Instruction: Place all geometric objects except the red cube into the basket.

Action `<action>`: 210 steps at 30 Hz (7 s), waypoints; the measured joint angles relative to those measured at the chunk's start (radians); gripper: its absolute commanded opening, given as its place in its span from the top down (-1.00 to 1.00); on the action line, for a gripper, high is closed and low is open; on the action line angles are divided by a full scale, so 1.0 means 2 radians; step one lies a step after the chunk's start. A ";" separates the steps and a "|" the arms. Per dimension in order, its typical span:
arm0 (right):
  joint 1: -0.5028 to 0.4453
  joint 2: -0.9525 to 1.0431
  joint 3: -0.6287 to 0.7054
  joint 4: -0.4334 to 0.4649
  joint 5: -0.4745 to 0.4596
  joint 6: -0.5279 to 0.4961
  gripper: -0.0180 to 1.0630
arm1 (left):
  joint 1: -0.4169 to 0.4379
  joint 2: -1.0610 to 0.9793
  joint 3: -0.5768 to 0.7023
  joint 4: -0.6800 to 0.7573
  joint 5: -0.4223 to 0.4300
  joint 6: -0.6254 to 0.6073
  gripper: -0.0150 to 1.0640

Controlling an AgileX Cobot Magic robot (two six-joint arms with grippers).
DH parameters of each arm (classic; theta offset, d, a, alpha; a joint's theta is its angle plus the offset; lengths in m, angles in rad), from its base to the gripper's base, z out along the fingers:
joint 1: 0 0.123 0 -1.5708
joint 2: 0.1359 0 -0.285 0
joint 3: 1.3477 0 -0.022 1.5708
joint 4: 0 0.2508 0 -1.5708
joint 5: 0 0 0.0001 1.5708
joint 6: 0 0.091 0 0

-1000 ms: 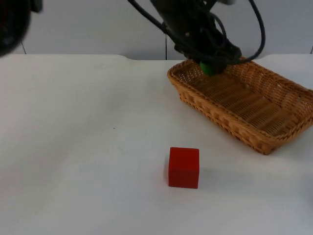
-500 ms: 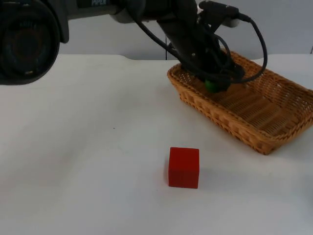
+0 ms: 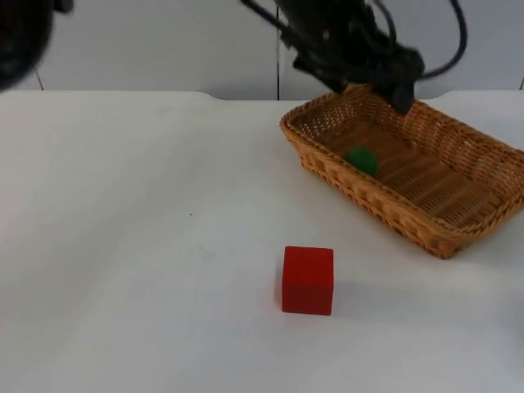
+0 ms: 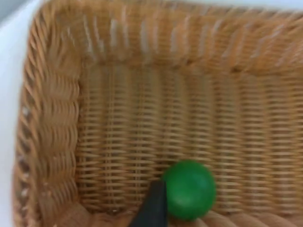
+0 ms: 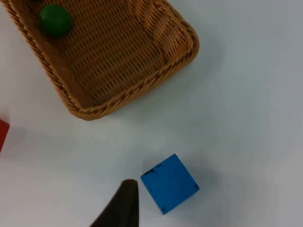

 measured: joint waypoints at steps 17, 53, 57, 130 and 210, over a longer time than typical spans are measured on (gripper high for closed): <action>0.000 0.000 0.000 0.000 0.000 -0.004 -0.98 | 0.036 -0.091 0.053 0.029 0.165 -0.048 -0.56; 0.000 0.000 0.000 0.002 0.001 -0.001 -0.98 | 0.243 -0.567 0.692 0.051 -0.054 -0.079 -0.98; 0.000 0.000 0.000 0.002 0.002 -0.001 -0.98 | 0.243 -0.628 0.725 0.051 -0.053 -0.081 -0.98; 0.086 0.496 -0.052 -0.083 -0.146 -0.066 -0.92 | 0.243 -0.735 0.772 0.050 -0.053 -0.081 -0.98; 0.094 0.690 -0.442 0.003 -0.057 -0.049 -0.50 | 0.243 -0.735 0.772 0.062 -0.070 -0.081 -0.98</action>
